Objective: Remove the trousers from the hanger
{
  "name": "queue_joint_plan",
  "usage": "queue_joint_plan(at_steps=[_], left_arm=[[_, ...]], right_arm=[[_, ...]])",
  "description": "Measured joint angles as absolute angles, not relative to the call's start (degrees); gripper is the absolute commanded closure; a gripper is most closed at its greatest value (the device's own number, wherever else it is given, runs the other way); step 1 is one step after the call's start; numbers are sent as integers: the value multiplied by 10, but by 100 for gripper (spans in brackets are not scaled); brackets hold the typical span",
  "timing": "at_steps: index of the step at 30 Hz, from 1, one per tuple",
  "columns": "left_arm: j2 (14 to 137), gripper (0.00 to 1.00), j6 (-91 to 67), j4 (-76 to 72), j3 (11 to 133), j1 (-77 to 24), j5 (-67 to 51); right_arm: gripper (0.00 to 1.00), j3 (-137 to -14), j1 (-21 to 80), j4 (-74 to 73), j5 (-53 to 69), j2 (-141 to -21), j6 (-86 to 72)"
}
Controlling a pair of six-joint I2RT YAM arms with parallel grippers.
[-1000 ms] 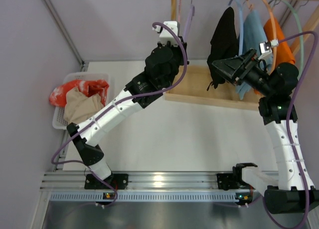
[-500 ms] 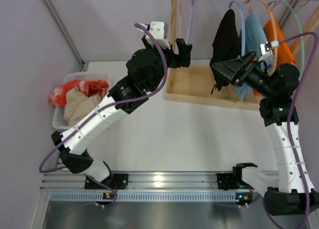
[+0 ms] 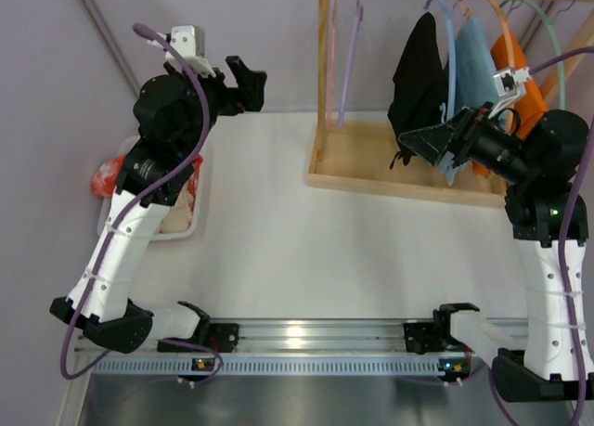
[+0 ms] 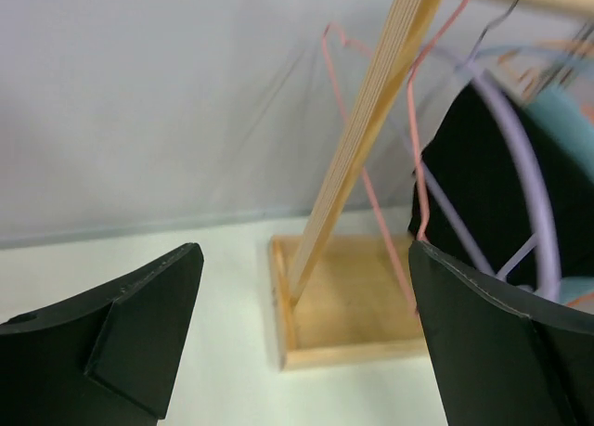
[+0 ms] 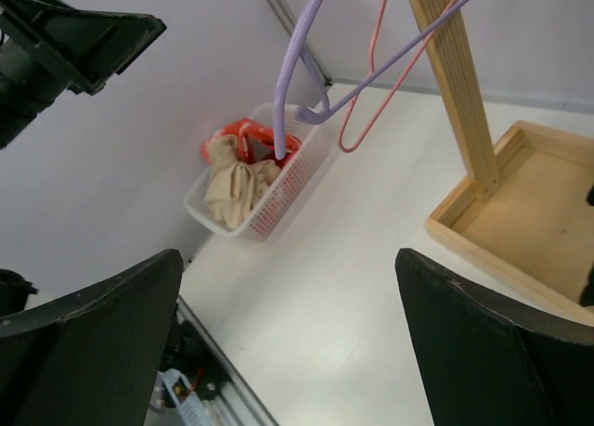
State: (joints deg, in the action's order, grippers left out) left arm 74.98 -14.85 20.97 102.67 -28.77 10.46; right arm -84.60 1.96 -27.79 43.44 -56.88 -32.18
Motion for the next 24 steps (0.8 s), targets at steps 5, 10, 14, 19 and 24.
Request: queue_joint_plan(at_steps=[5,10,14,19,24], left_arm=[[755,1,-91,321,999,-245,23],[764,1,-32,420,916,-240,-24],[759,1,-12,472,828,-240,-27],[721,1,-2,500,780,-234,-25],[673,1,-1,498,780,-220,-20]], right_arm=[[0,-869,20,-384,428,-555,-169],[1,-818,20,-467,399,-516,-49],[0,-759,20,-514,377,-486,20],[1,-708,20,-543,355,-467,63],[1,-679,20,-545,346,-449,72]])
